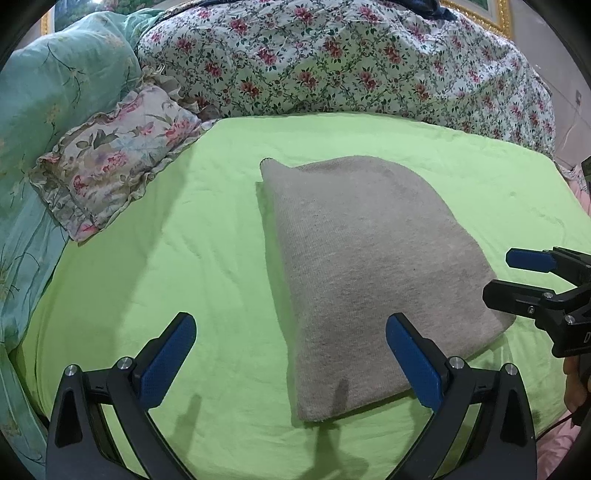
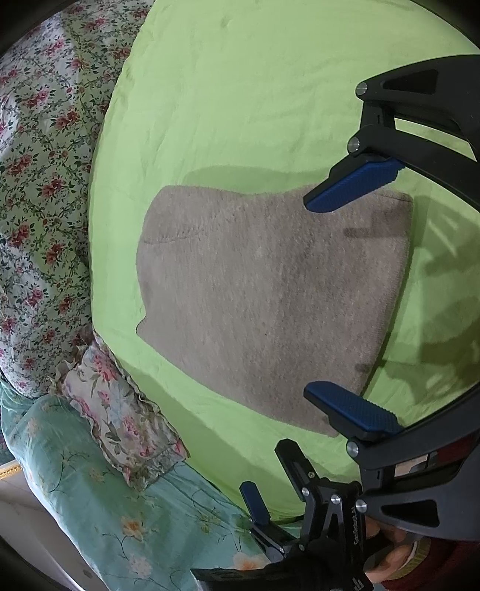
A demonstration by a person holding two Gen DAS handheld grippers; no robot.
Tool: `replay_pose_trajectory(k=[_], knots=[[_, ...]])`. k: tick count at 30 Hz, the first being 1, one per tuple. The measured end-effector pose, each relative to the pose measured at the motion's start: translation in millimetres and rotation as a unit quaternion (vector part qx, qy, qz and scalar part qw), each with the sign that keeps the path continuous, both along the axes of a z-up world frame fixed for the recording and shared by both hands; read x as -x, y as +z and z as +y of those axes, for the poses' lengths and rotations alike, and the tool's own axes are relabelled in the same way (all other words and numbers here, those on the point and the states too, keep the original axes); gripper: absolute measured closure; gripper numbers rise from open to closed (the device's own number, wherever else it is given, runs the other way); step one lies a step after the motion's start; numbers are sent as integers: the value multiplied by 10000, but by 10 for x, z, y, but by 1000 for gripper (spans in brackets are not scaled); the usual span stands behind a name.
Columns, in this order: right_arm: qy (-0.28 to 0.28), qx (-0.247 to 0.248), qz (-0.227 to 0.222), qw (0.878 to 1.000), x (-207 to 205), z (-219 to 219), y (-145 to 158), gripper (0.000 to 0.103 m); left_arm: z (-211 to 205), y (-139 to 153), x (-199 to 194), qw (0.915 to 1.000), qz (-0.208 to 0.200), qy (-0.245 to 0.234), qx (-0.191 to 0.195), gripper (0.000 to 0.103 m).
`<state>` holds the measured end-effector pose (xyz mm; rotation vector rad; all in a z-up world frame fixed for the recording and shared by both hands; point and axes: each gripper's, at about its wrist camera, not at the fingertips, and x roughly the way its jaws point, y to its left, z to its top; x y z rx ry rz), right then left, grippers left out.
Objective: Fold small clothes
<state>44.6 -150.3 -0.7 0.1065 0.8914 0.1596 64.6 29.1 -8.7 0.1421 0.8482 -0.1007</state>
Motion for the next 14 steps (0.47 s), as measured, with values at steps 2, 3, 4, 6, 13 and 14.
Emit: replay_pose_trajectory(k=[2,3,4,6,13,14], knots=[[6,-3,0,10000,-9,-8,-2,10,-9,-8,-6,10000,12,15,-36,0],[10,-7,-1,10000,-13,-10,-4,10,-13,-13,-9,10000,22,20,-40,0],[10,-6,0,10000,-10,-8,-5,10,-12,-16,-13,10000,42,17,-24,0],[-15,-14,9,10000,-14,-9,-9,10,-11,-12,-9,10000,52,3,35,0],[-11,-133,-22,9999,-54,-22,-19,10,-68,14,40,10000,-34,-5,-73,0],[-13,-132,-18,9999,-63,-23,-23,10,-62,9,29,10000,-9,8,-53,0]])
